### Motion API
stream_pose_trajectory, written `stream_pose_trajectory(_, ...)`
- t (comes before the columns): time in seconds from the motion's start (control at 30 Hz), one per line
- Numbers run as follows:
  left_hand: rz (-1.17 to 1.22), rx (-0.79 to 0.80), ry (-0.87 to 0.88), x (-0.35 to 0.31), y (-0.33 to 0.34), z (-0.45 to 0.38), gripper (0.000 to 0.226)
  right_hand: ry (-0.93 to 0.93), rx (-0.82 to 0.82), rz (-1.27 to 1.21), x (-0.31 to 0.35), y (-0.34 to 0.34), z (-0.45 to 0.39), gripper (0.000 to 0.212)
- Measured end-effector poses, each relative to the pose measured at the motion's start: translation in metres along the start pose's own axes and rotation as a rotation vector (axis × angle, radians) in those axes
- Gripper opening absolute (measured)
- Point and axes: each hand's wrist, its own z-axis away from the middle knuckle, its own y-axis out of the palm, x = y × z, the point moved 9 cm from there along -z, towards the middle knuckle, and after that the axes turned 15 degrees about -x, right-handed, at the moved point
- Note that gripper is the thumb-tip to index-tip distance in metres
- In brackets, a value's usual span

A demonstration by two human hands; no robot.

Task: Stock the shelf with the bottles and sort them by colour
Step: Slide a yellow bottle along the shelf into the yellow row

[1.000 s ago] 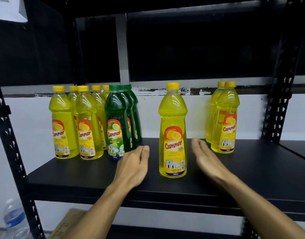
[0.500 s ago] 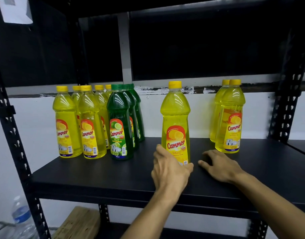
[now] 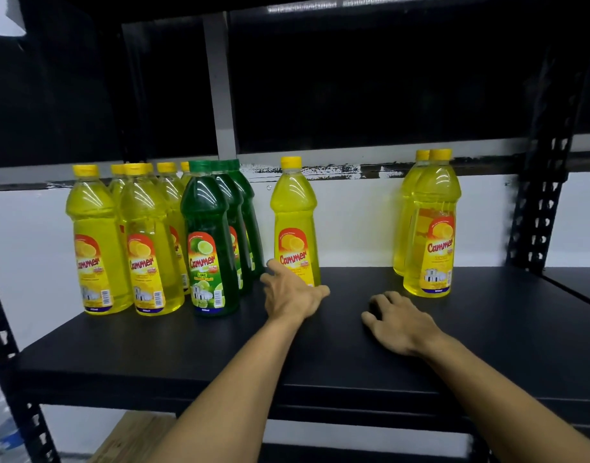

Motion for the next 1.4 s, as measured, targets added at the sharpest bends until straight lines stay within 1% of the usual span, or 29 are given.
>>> stream_pose_trajectory(0.1,-0.005,-0.028,0.001,0.002,0.013,-0.024,0.105,-0.012,0.000,0.007,-0.002,0.001,-0.001,0.053)
stream_pose_trajectory(0.23,0.001,-0.068,0.056,0.002,0.025,-0.047,0.107,-0.018,-0.025,-0.003,0.000,0.000,-0.002,0.050)
stream_pose_trajectory(0.4,0.020,-0.075,0.029,0.003,0.037,-0.067,0.092,-0.022,-0.037,-0.005,-0.002,0.002,-0.004,0.053)
stream_pose_trajectory(0.5,0.032,-0.082,0.021,0.003,0.043,-0.075,0.091,-0.019,-0.040,-0.010,-0.002,0.002,-0.006,0.053)
stream_pose_trajectory(0.83,0.037,-0.100,-0.025,0.002,0.058,-0.089,0.093,-0.027,-0.027,-0.021,-0.002,0.002,-0.007,0.055)
stream_pose_trajectory(1.23,0.034,-0.112,-0.002,0.003,0.061,-0.095,0.091,-0.020,-0.024,-0.018,-0.003,0.004,-0.008,0.056)
stream_pose_trajectory(1.4,0.052,-0.101,0.003,0.005,0.062,-0.095,0.093,-0.016,-0.030,-0.013,-0.004,0.005,-0.008,0.056)
